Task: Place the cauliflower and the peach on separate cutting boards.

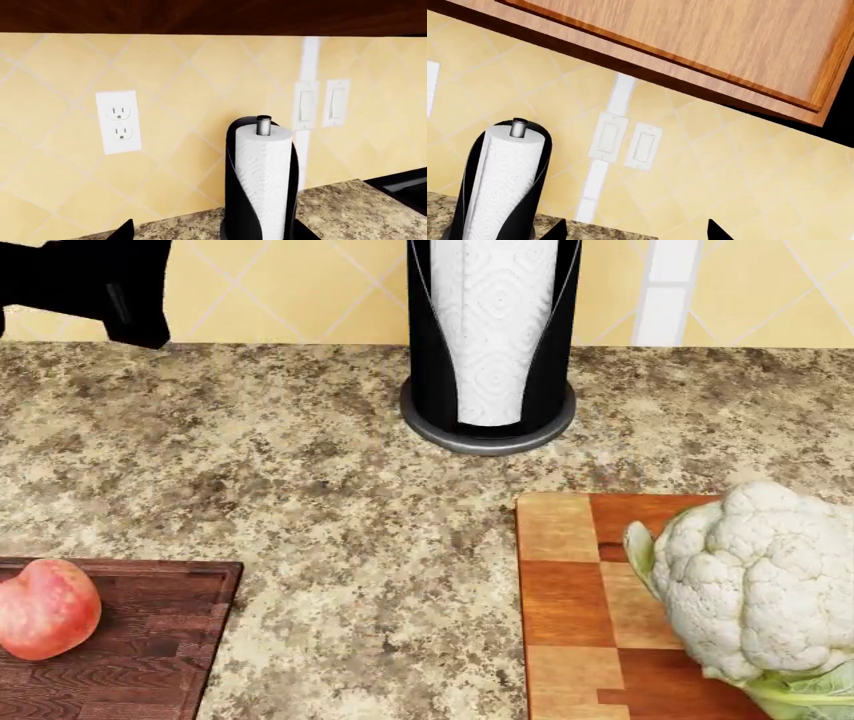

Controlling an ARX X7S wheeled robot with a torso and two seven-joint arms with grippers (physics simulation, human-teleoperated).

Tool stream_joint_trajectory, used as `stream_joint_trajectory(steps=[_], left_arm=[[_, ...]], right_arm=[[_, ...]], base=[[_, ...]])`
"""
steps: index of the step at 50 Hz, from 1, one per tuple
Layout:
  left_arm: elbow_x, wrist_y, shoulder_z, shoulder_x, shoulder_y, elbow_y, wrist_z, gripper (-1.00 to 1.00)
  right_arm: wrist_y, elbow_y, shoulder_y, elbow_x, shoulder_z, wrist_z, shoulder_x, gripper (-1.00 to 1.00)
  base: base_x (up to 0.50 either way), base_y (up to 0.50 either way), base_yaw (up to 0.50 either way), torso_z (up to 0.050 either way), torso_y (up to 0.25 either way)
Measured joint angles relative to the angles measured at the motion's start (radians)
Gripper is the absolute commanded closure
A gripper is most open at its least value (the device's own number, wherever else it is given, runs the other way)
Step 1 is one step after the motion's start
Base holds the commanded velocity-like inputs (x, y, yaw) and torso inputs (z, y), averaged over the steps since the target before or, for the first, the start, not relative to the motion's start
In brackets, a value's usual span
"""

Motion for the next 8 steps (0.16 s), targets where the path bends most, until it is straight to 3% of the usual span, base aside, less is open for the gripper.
stream_joint_trajectory(steps=[8], left_arm=[[-0.016, -0.026, -0.021, 0.01, -0.057, -0.025, 0.007, -1.0]], right_arm=[[0.023, 0.052, 0.143, -0.023, -0.085, -0.01, -0.042, -1.0]], base=[[0.0, 0.0, 0.0, 0.0, 0.0]])
